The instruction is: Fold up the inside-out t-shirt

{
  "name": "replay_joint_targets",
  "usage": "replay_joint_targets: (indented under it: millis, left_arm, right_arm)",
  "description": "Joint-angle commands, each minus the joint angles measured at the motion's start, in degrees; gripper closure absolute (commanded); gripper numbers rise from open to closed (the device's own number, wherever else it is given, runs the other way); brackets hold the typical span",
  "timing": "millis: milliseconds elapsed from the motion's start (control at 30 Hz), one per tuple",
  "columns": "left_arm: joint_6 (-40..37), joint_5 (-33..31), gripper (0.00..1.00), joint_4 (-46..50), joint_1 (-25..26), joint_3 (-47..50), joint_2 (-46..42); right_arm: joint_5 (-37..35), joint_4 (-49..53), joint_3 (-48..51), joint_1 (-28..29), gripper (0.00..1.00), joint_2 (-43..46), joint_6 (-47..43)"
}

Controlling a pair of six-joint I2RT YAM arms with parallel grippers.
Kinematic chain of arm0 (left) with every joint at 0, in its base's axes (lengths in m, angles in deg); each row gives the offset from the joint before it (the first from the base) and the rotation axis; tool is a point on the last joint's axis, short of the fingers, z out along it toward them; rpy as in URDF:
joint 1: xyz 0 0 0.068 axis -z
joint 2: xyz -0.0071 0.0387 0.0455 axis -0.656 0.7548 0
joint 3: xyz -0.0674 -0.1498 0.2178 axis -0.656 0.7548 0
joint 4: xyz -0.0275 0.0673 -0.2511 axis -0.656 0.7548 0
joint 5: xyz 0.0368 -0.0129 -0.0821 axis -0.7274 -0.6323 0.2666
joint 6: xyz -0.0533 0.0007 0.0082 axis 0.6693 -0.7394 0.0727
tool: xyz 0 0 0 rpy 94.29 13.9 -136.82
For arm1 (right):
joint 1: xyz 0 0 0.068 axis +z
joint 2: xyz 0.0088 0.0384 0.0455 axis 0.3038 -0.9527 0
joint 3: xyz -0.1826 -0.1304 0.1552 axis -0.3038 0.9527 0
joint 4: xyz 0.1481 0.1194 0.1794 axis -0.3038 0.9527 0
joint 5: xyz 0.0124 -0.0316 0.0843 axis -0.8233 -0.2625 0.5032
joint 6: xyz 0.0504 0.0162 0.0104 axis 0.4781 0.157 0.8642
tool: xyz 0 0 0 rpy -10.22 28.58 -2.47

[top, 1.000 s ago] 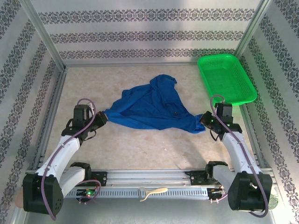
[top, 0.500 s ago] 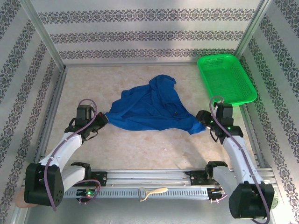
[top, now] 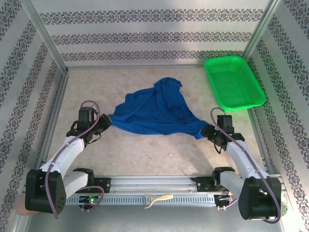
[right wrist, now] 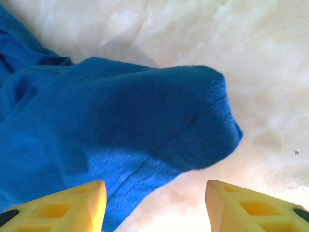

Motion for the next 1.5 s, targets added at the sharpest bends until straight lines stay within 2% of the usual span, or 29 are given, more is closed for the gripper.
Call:
replay_joint_targets:
  millis: [0, 367, 433, 533, 567, 667, 767, 967, 1200, 1467]
  left_arm:
    - [-0.9, 0.3, 1.00, -1.3, 0.5, -1.8, -0.3]
    - [-1.1, 0.8, 1.00, -1.1, 0.5, -2.0, -0.5]
    - [-1.1, 0.8, 1.00, -1.2, 0.5, -1.9, -0.3]
    - [-1.1, 0.8, 1.00, -1.6, 0.4, -1.8, -0.2]
    - [-1.0, 0.8, 1.00, -1.7, 0.4, -1.9, -0.1]
    - [-0.9, 0.6, 1.00, -1.9, 0.4, -3.3, 0.1]
    - [-1.4, 0.8, 1.00, -1.1, -0.3, -8.7, 1.4]
    - [-2.2, 4.2, 1.00, 2.2, -3.8, -27.1, 6.0]
    - [-0.4, 6.5, 1.00, 3.1, -8.4, -46.0, 9.3]
    - [3.0, 7.9, 1.00, 1.3, -11.1, -57.6, 8.5]
  right_arm:
    - [-3.0, -3.3, -1.6, 0.1, 0.43, -2.9, 0.8]
    - [-3.6, -8.0, -6.4, -2.2, 0.45, -10.7, -0.1]
    - [-2.5, -8.4, -7.2, -2.5, 0.57, -11.8, -0.7]
    - [-1.1, -8.8, -8.2, -2.9, 0.97, -12.5, -1.6]
    - [-0.4, -8.6, -8.7, -3.1, 1.00, -12.2, -1.8]
    - [2.0, -7.1, -10.7, -3.5, 1.00, -8.7, -1.8]
    - [5.9, -5.4, -15.0, -3.7, 1.00, -3.2, 0.3]
    - [12.8, -3.4, -31.7, -4.4, 1.00, 1.6, 6.4]
    - [12.6, -3.2, -51.8, -6.6, 1.00, 1.4, 9.7]
    - [12.1, -3.8, -65.5, -10.2, 1.00, 1.5, 13.0]
